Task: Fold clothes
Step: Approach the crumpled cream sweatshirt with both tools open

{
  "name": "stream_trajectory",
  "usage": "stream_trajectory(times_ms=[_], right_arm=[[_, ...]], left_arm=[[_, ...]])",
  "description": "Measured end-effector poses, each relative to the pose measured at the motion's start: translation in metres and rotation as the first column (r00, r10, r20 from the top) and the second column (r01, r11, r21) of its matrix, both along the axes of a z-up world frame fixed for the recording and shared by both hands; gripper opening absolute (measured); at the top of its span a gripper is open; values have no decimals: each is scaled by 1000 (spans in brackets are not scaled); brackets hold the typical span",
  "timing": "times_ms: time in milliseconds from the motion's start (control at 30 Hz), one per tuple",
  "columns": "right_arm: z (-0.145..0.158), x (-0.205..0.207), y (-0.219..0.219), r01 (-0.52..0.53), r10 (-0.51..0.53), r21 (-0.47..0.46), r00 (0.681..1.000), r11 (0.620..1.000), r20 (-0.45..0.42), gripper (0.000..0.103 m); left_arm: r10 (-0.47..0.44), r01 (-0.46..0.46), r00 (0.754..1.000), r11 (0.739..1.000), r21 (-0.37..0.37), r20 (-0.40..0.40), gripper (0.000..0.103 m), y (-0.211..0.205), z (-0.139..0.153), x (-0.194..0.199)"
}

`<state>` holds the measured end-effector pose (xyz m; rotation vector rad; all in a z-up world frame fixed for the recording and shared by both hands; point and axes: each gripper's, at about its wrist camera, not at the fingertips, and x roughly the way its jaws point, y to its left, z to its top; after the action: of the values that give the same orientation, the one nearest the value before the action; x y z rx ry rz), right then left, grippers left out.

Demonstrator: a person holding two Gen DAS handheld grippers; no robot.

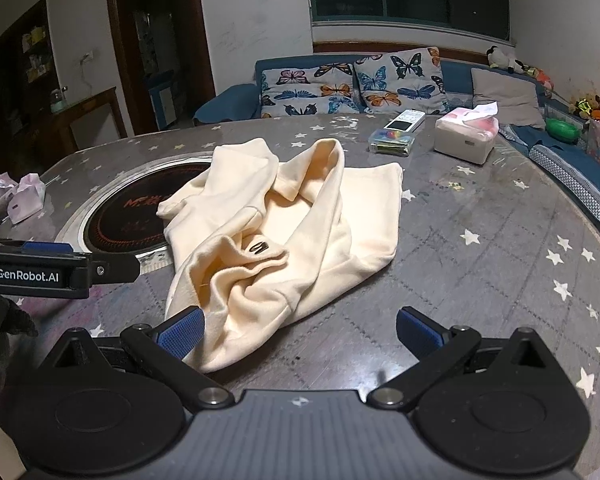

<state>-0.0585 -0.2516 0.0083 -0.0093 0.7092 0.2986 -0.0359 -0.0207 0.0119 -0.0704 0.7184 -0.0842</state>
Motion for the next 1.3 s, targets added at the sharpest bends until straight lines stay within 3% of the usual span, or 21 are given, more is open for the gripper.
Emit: stream_trajectory(times_ms=[600, 1300], right_arm=[[7, -19, 6, -26, 26, -11, 1000, 1000, 18, 102], [10, -11, 8, -41, 42, -14, 999, 999, 27, 95]], left_arm=[[-21, 21, 1000, 1000, 14, 11, 103, -8, 7, -15], [-50, 50, 999, 998, 31, 5, 103, -17, 11, -3]])
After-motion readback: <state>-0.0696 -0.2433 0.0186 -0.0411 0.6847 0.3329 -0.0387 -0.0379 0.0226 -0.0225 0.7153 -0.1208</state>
